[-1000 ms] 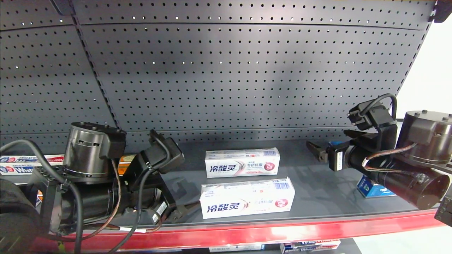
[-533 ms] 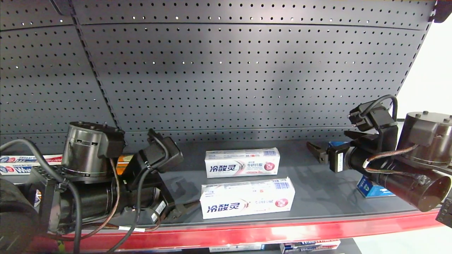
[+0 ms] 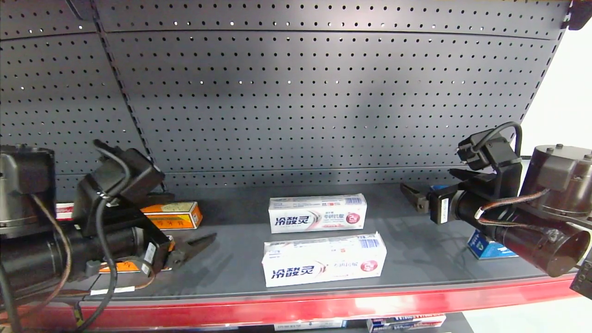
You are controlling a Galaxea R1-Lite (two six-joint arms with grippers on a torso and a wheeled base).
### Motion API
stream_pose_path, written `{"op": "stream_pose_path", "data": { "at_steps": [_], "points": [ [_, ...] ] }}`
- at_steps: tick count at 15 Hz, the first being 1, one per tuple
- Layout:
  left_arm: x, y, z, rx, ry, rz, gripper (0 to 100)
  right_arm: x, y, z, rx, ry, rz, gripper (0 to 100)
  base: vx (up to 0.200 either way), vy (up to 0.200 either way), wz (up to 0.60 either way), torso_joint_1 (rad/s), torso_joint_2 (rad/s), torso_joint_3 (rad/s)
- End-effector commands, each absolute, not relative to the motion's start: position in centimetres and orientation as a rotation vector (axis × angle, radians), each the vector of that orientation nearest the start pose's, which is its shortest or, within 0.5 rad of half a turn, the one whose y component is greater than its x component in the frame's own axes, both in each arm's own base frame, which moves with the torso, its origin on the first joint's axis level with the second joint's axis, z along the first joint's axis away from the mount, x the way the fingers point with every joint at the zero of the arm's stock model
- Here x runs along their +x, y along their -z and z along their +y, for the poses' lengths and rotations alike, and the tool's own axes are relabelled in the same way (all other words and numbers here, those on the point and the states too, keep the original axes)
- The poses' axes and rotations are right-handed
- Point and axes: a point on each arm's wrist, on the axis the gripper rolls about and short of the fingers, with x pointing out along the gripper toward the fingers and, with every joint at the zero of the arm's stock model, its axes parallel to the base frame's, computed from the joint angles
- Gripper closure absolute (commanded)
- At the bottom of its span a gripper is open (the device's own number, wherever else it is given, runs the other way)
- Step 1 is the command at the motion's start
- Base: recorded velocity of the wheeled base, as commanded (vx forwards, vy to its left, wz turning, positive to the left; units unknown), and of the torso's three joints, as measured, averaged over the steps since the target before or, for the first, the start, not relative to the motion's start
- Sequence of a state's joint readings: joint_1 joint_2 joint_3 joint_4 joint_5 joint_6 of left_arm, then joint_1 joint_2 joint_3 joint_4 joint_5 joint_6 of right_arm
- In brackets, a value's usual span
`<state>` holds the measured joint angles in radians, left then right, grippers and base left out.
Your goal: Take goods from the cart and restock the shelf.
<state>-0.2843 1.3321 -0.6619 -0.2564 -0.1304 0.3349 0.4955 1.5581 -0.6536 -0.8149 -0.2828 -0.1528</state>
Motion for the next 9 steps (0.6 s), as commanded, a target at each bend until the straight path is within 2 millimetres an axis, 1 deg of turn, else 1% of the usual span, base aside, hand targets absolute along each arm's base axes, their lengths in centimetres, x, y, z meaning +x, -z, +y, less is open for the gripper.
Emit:
{"op": "stream_pose_path", "data": {
  "at_steps": [1,3,6,8,9],
  "points": [
    [18.4,-21.7,-4.2,0.312,0.384,0.279,0,23.7,-19.8,12.2,-0.189,-0.221,0.074,0,0.000,0.000,0.00,0.000,0.00,0.000],
    [18.2,-21.8,-3.1,0.284,0.325,0.278,0,23.8,-19.7,12.3,-0.189,-0.221,0.074,0,0.000,0.000,0.00,0.000,0.00,0.000],
    [17.1,-21.6,-2.8,0.281,0.311,0.257,0,23.9,-19.9,12.1,-0.184,-0.208,0.068,0,0.000,0.000,0.00,0.000,0.00,0.000],
    [17.0,-21.6,-2.1,0.274,0.269,0.224,0,24.0,-20.3,11.8,-0.172,-0.148,0.044,0,0.000,0.000,0.00,0.000,0.00,0.000],
    [17.0,-21.9,-1.9,0.271,0.254,0.211,0,24.1,-20.7,11.2,-0.164,-0.116,0.031,0,0.000,0.000,0.00,0.000,0.00,0.000]
  ]
}}
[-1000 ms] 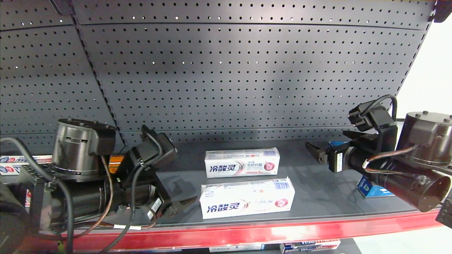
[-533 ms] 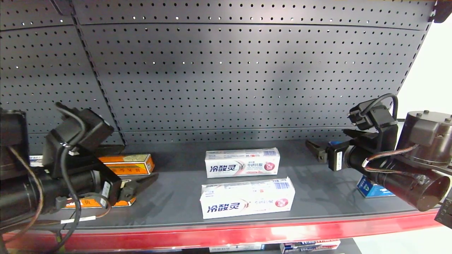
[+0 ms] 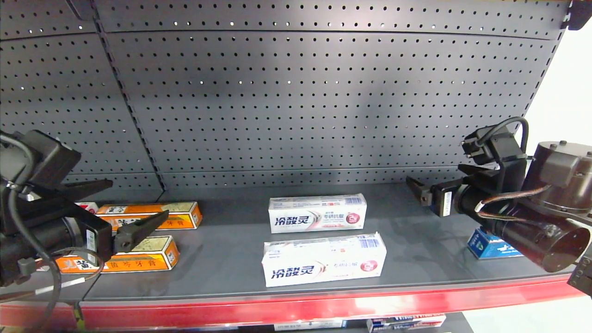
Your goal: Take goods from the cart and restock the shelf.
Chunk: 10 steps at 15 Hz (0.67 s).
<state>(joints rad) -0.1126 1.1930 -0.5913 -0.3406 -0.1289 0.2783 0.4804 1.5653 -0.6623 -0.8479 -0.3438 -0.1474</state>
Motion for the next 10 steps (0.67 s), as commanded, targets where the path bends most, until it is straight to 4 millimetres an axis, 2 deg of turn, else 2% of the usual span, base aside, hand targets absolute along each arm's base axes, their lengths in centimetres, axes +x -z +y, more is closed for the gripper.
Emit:
{"op": "stream_pose_path", "data": {
  "at_steps": [1,3,5,6,8,9,10],
  "points": [
    [16.7,-22.3,-1.5,0.268,0.230,0.189,0,24.2,-21.1,10.4,-0.157,-0.084,0.018,0,0.000,0.000,0.00,0.000,0.00,0.000],
    [15.8,-22.9,-0.5,0.212,0.163,0.162,0,23.7,-22.6,8.4,-0.136,-0.018,-0.030,0,0.000,0.000,0.00,0.000,0.00,0.000],
    [14.2,-23.3,-0.1,0.143,0.126,0.124,0,22.5,-23.8,6.7,-0.119,0.035,-0.077,0,0.000,0.000,0.00,0.000,0.00,0.000],
    [12.8,-23.4,0.2,0.108,0.099,0.095,0,21.4,-24.7,5.1,-0.098,0.102,-0.114,0,0.000,0.000,0.00,0.000,0.00,0.000],
    [10.4,-22.7,0.5,0.099,0.062,0.061,0,19.4,-26.0,1.4,-0.064,0.266,-0.174,0,0.000,0.000,0.00,0.000,0.00,0.000],
    [9.6,-22.1,0.5,0.099,0.058,0.058,0,18.6,-26.3,0.5,-0.064,0.312,-0.190,0,0.000,0.000,0.00,0.000,0.00,0.000],
    [8.1,-21.0,0.3,0.100,0.060,0.050,0,16.9,-26.2,-0.5,-0.066,0.363,-0.207,0,0.000,0.000,0.00,0.000,0.00,0.000]
  ]
}}
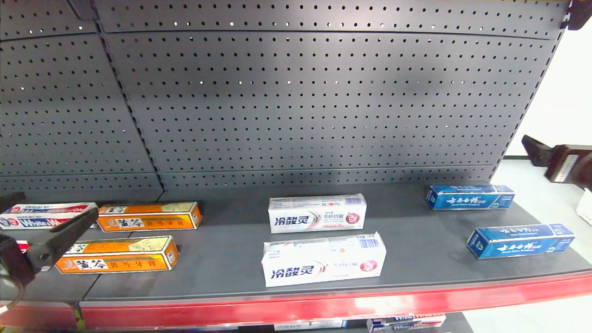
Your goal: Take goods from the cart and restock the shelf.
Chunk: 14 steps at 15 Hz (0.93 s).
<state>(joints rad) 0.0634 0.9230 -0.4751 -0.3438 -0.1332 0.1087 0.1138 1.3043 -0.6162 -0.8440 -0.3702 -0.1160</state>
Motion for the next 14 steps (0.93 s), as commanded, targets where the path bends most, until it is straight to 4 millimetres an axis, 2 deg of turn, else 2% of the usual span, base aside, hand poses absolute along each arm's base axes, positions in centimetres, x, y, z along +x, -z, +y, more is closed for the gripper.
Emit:
{"op": "stream_pose_path", "data": {
  "at_steps": [1,3,5,7,10,12,14],
  "points": [
    [7.1,-20.0,0.2,0.099,0.072,0.048,0,15.6,-25.8,-0.8,-0.066,0.380,-0.211,0,0.000,0.000,0.00,0.000,0.00,0.000],
    [5.4,-18.8,0.0,0.076,0.092,0.027,0,12.6,-24.0,-1.6,-0.075,0.441,-0.196,0,0.000,0.000,0.00,0.000,0.00,0.000],
    [3.5,-18.1,-0.1,0.053,0.096,-0.024,0,7.8,-18.9,-2.3,-0.078,0.558,-0.124,0,0.000,0.000,0.00,0.000,0.00,0.000],
    [2.6,-17.5,-0.2,0.032,0.096,-0.012,0,5.0,-15.4,-2.0,-0.084,0.604,-0.079,0,0.000,0.000,0.00,0.000,0.00,0.000],
    [1.2,-16.3,-0.3,0.029,0.132,0.018,0,2.6,-13.5,-1.3,-0.087,0.557,-0.051,0,0.000,0.000,0.00,0.000,0.00,0.000],
    [0.5,-15.5,-0.4,0.029,0.157,0.022,0,1.2,-11.9,-0.9,-0.089,0.461,-0.002,0,0.000,0.000,0.00,0.000,0.00,0.000],
    [0.0,-15.0,-0.4,0.025,0.155,0.032,0,-0.8,-9.4,-0.4,-0.091,0.322,0.041,0,0.000,0.000,0.00,0.000,0.00,0.000]
  ]
}}
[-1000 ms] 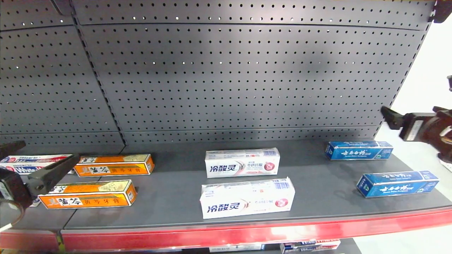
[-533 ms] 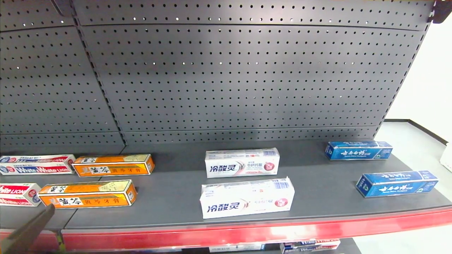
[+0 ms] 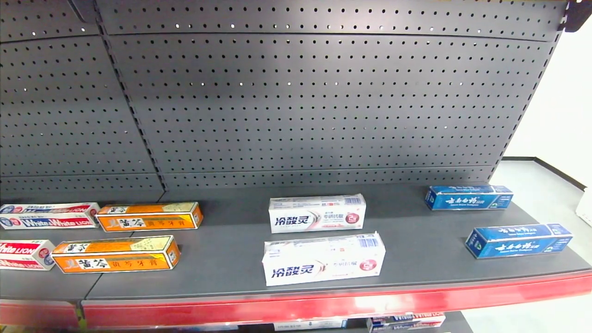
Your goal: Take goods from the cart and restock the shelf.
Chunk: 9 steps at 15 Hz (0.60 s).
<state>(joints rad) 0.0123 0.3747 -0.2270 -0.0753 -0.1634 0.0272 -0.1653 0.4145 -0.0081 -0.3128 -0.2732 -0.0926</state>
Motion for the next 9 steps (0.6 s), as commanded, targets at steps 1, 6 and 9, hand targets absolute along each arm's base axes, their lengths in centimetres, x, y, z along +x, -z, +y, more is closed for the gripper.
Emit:
{"op": "stream_pose_path", "data": {
  "at_steps": [1,6,9],
  "points": [
    [-0.1,-15.0,-0.4,0.022,0.155,0.024,0,-1.6,-8.5,-0.3,-0.090,0.304,0.046,0,0.000,0.000,0.00,0.000,0.00,0.000],
    [-1.2,-13.0,-0.3,0.028,0.193,-0.012,0,-1.7,-8.4,-0.2,-0.060,0.289,0.033,0,0.000,0.000,0.00,0.000,0.00,0.000],
    [-1.5,-11.3,-0.2,0.054,0.115,-0.012,0,-1.7,-8.4,-0.2,-0.078,0.286,0.033,0,0.000,0.000,0.00,0.000,0.00,0.000]
  ]
}}
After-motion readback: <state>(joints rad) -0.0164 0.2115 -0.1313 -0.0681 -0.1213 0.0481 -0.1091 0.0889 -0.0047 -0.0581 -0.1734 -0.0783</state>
